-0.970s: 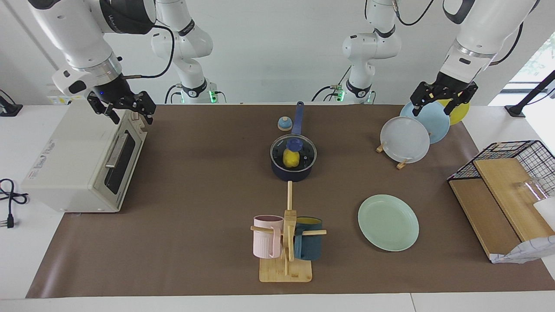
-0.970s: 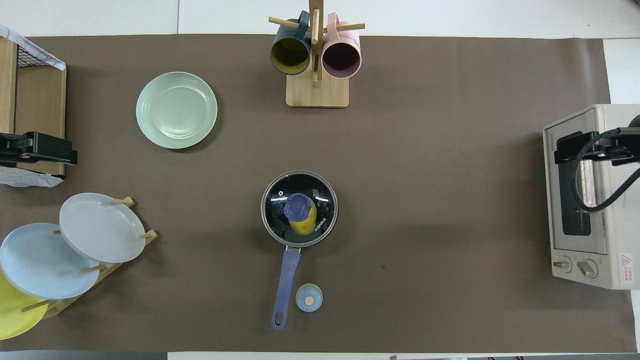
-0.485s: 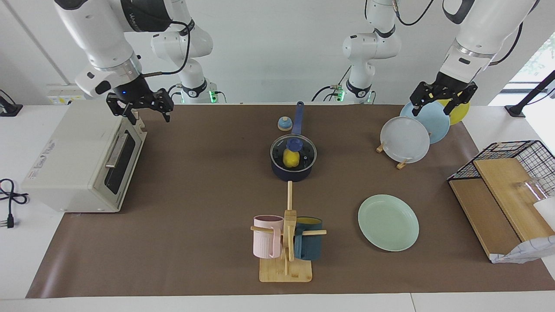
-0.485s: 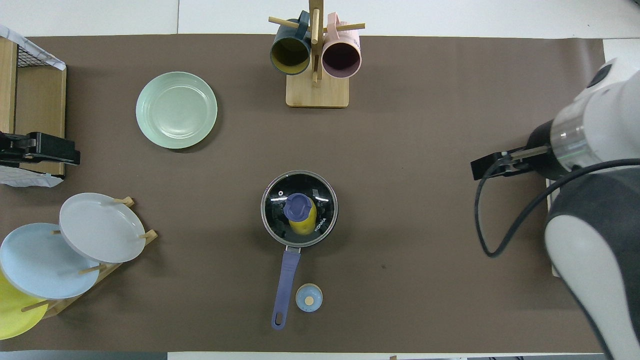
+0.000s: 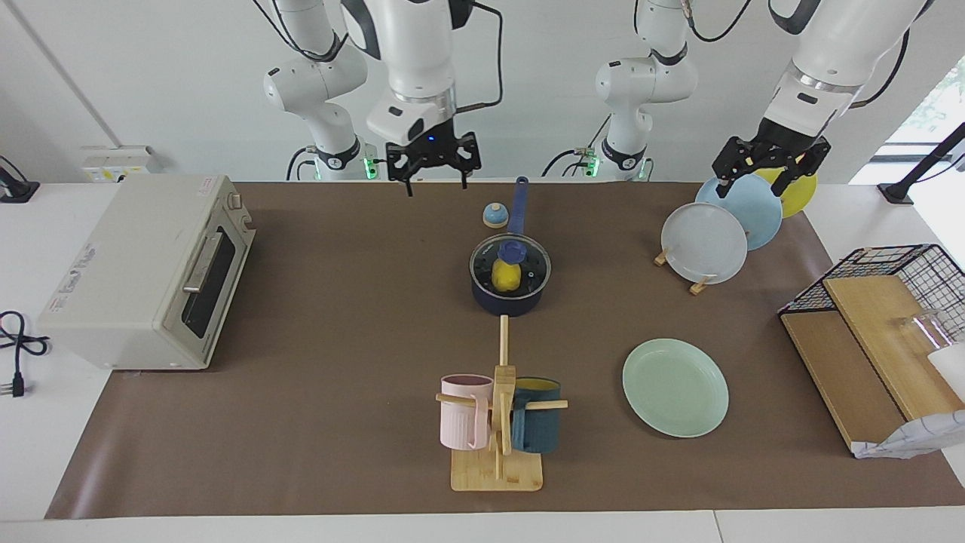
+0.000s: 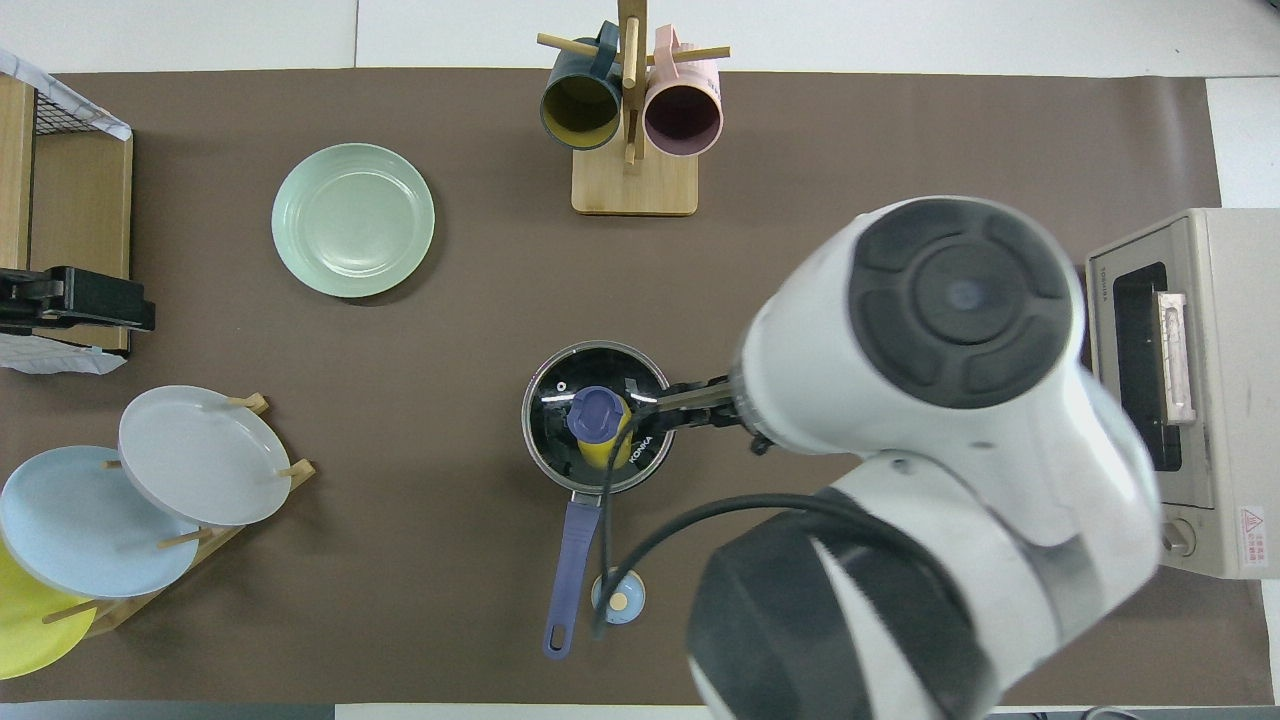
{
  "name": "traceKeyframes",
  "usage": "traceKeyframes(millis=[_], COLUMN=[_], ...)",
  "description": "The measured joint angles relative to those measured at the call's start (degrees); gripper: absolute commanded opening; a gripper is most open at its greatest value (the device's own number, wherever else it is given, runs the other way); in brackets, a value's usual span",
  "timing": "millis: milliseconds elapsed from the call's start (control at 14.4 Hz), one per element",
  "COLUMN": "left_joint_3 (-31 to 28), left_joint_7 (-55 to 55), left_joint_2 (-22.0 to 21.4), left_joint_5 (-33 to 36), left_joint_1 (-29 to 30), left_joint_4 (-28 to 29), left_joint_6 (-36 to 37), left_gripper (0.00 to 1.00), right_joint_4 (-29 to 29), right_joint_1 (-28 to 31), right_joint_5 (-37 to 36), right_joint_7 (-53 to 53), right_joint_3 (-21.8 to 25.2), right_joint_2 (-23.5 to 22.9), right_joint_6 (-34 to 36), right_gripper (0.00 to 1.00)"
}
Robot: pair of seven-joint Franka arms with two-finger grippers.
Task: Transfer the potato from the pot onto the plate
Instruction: 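Reach the right gripper over the glass lid on the saucepan, then grasp the glass lid knob with the right gripper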
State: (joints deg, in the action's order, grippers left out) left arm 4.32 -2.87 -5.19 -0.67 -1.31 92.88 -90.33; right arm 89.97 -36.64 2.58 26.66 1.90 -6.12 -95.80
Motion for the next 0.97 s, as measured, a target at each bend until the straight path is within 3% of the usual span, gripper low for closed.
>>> traceKeyframes(millis=[346,693,970], left_joint_3=[-0.31,-0.41,-0.41], left_joint_7=[0.0,0.0,0.0], left_joint_2=[-1.56,-3.19,-4.68], left_joint_5=[0.0,0.0,0.0], left_joint_1=[0.08,0.09,0.09], left_joint_4=[0.0,0.0,0.0], left_joint_6=[0.02,0.21,1.65], left_gripper=[1.0,1.0,1.0], right_joint_4=[0.31,6.94,9.32], right_joint_1=[-4.46,-4.77,-5.26], right_joint_5=[-0.07,-0.13,-0.13], right_joint_7=[3.64,4.17,4.17], right_joint_3=[0.09,0.32,0.21], right_joint_2=[-6.93,-7.27,-7.94], right_joint_6=[-6.49,-17.45,-21.98], right_gripper=[1.0,1.0,1.0])
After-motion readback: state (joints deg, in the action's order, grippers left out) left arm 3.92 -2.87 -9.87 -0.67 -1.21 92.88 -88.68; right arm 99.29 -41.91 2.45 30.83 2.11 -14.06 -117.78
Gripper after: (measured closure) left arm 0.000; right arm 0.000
